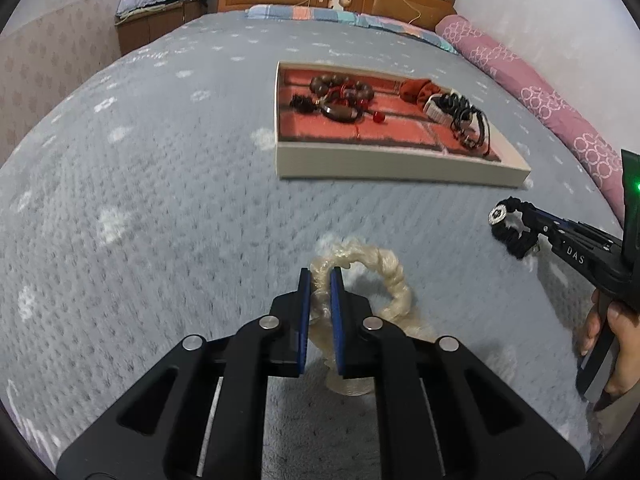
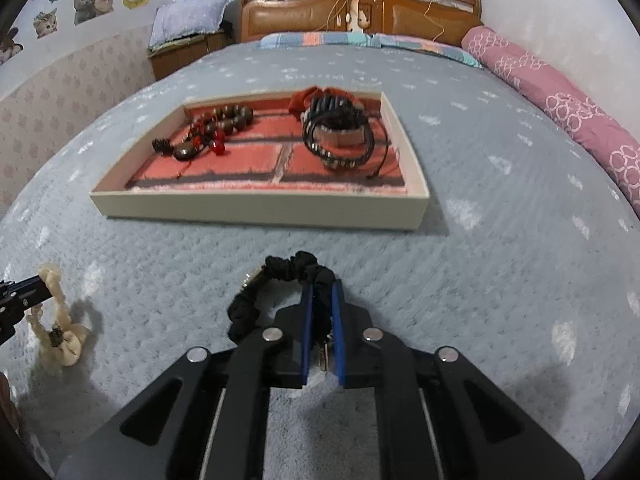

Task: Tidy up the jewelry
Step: 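Carry both scrunchies into the tray and open both tools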

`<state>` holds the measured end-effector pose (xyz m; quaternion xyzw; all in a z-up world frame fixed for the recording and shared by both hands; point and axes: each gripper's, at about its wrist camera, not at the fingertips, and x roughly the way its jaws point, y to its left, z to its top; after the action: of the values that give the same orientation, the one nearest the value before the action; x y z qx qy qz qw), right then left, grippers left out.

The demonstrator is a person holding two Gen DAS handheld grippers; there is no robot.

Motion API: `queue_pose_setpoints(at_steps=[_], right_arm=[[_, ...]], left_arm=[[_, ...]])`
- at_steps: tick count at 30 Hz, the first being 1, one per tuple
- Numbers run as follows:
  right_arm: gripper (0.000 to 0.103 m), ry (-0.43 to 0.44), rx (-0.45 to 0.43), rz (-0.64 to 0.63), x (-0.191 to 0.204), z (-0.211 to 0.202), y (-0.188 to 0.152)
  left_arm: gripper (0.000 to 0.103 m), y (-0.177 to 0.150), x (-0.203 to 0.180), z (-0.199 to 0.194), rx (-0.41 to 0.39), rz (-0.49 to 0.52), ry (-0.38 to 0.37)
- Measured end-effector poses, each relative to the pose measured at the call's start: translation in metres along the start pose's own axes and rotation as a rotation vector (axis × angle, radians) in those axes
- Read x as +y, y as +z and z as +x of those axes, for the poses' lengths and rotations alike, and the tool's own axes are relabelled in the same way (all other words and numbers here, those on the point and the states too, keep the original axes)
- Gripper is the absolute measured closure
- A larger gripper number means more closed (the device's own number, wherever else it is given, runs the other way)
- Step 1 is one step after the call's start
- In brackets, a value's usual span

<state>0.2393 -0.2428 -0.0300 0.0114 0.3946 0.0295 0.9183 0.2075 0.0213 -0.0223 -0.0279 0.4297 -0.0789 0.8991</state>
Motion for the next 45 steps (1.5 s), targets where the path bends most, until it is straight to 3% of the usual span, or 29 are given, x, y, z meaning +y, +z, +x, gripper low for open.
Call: queue_pose_setpoints(at_steps=[9,18,28,38,41,42,43,45], right_arm=[[0.094,0.017,-0.071,0.005,-0.001,-0.023,0.028],[0.094,0.022,-0.135,-0.003,0.001,-0.031,0.07],[0.094,0.021,-0.155,-0.033,0.016,0.002,0.114],[0.094,-0.022,-0.054,-0.033,0.008,0.065,0.104],[0.093,-0.035,-0.025,-0.036,0.003,0.075,0.098],[0.093,-0.038,-0.017,-0.037,0.002,0.078,0.097],[0.093,-0.04,-0.007,-0.035,0.001,0.081,0.095],[0.09,-0.038,0.011,-0.026,-0.001,0.084,0.092]], left_arm=[[0.095,0.04,-0.011,-0.017,-0.071,0.024,-0.005],[0.095,0.103,-0.027,-0.011,-0.139,0.03,-0.006],[0.095,0.154,-0.019,0.053,-0.111,-0.041,-0.021],[0.092,0.157,-0.005,0.118,-0.033,-0.038,0.056],[0.087,0.155,-0.002,0.129,-0.016,-0.028,0.071],[0.08,0.154,0.0,0.13,-0.012,-0.027,0.076],[0.066,0.152,0.001,0.131,-0.006,-0.029,0.08],[0.054,0.149,0.003,0.129,-0.01,-0.032,0.056]])
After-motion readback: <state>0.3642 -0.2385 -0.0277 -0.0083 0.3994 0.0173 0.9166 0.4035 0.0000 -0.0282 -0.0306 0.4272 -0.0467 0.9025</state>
